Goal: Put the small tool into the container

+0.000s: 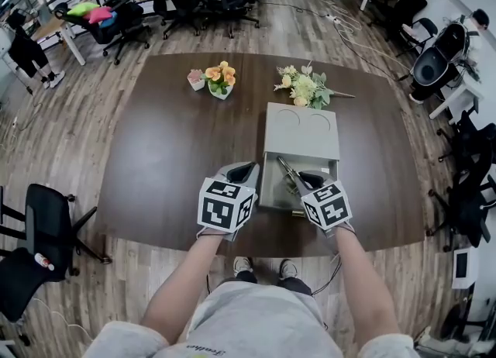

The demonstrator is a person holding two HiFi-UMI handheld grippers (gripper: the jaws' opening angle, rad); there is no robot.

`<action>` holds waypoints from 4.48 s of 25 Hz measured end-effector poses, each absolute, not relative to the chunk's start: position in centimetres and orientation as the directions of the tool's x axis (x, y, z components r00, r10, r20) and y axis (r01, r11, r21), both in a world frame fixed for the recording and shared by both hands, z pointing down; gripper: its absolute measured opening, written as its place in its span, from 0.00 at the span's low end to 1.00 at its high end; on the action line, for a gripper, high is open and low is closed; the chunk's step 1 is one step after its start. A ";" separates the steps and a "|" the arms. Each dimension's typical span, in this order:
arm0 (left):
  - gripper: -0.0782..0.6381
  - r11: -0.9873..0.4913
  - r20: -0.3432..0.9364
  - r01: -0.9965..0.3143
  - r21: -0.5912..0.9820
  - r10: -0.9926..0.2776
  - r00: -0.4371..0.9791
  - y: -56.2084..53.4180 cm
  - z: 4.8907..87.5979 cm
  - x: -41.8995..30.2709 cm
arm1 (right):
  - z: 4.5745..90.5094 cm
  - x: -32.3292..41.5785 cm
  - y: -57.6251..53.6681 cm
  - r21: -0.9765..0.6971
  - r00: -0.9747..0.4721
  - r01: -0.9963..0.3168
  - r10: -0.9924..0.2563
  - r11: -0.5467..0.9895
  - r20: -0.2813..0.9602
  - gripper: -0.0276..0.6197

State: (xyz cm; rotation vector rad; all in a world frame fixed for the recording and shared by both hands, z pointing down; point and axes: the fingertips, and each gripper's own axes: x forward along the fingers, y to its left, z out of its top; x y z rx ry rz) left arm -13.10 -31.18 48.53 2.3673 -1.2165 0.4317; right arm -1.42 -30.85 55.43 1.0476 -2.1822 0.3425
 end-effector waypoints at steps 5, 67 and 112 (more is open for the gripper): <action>0.11 -0.505 0.463 -0.825 0.254 -0.685 0.562 -31.1 48.7 -13.4 | 55.8 -2.0 -30.5 0.054 -0.448 -0.754 -0.572 0.654 0.687 0.08; 0.11 -0.519 0.451 -0.834 0.189 -0.708 0.543 -31.9 46.5 -13.4 | 45.9 3.2 -30.9 -0.203 -0.447 -0.894 -0.767 0.399 0.460 0.15; 0.11 -0.477 0.392 -0.863 0.163 -0.772 0.501 -32.9 43.2 -15.3 | 39.1 6.3 -29.5 -0.078 -0.295 -0.955 -0.894 0.286 0.336 0.05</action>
